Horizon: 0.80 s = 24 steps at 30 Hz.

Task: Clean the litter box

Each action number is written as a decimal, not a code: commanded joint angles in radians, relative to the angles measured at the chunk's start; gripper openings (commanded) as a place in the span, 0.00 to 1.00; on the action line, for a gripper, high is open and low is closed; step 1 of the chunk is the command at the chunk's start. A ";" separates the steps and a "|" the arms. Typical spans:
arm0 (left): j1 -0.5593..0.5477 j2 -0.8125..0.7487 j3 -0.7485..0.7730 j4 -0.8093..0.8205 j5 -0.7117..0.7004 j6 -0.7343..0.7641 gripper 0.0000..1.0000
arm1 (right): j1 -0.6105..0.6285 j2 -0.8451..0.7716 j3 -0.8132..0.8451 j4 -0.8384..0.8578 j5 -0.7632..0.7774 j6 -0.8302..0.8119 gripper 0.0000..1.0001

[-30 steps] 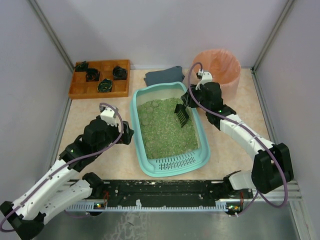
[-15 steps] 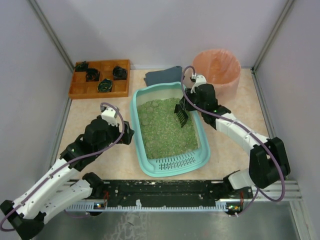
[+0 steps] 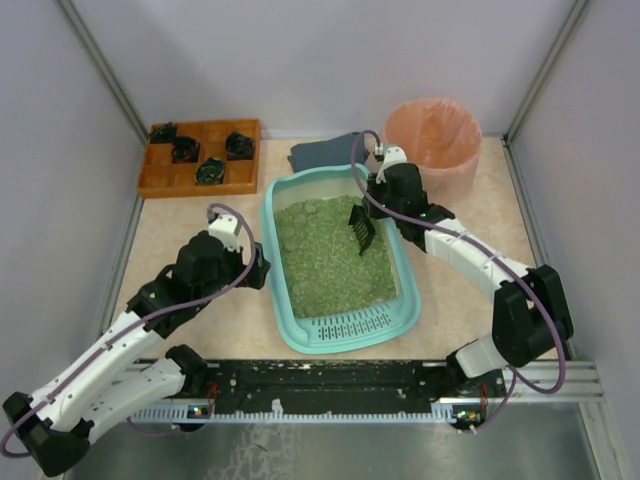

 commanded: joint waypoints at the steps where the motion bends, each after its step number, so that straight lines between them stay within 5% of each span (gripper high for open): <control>1: -0.005 0.004 0.009 0.004 -0.015 -0.003 0.98 | 0.030 -0.037 0.095 0.004 0.008 -0.048 0.03; 14: -0.005 -0.006 0.013 0.013 -0.084 -0.097 1.00 | 0.042 -0.183 0.053 -0.029 -0.021 -0.073 0.00; 24: -0.005 0.187 0.080 0.081 0.015 -0.209 0.96 | 0.041 -0.299 -0.023 -0.042 -0.070 -0.065 0.00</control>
